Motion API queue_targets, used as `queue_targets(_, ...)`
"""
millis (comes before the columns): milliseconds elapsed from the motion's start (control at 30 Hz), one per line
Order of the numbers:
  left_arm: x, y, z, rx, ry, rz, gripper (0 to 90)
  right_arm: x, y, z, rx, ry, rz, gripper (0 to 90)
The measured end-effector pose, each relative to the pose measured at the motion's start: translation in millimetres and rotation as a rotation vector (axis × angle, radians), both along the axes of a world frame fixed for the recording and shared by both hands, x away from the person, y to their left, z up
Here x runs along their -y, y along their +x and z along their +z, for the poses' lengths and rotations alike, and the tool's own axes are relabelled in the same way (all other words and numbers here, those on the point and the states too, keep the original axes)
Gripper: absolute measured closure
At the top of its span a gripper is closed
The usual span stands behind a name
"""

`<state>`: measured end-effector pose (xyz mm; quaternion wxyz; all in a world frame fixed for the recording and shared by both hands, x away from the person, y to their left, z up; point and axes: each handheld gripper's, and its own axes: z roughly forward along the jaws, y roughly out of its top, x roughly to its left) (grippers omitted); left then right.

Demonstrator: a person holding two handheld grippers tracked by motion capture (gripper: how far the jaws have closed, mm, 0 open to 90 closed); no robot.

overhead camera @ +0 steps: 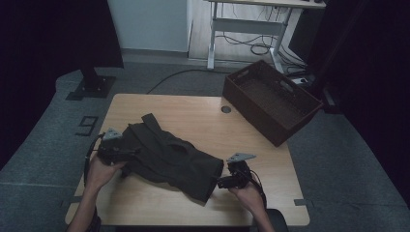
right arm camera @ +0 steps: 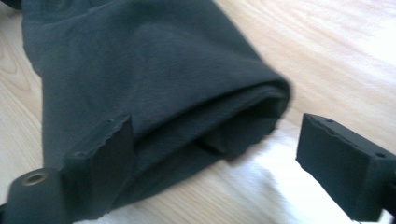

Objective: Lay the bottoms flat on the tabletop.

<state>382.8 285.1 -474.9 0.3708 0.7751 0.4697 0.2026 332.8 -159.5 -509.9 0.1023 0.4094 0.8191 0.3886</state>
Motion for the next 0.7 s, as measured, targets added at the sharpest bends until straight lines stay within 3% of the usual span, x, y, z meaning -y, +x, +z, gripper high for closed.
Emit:
queue_targets(67, -5.6, 5.6, -6.1, -0.004, 0.024, 0.038, 18.2, -5.2, -2.0, -4.0, -0.002, -0.006, -0.006, 6.6)
queue_targets(200, -9.6, 13.2, -21.8, -0.031, 0.071, 0.081, 29.3, -12.9, -3.3, -12.9, -0.012, -0.020, -0.039, 2.2)
queue_targets(300, -9.6, 16.7, -31.3, -0.053, 0.050, 0.071, 35.4, -16.4, -3.4, -17.3, -0.017, -0.057, -0.050, 1.0)
queue_targets(433, -5.7, 17.0, -38.3, -0.078, 0.057, 0.060, 41.8, -17.4, -0.6, -27.0, -0.032, -0.106, -0.069, 0.0)
queue_targets(533, -4.5, 14.6, -41.4, -0.103, 0.048, 0.050, 42.4, -15.4, 3.2, -31.8, -0.049, -0.120, -0.092, 0.0)
queue_targets(700, 1.1, 5.2, -42.5, -0.103, 0.060, 0.029, 41.3, -7.1, 12.6, -34.9, -0.059, -0.135, -0.120, 0.0)
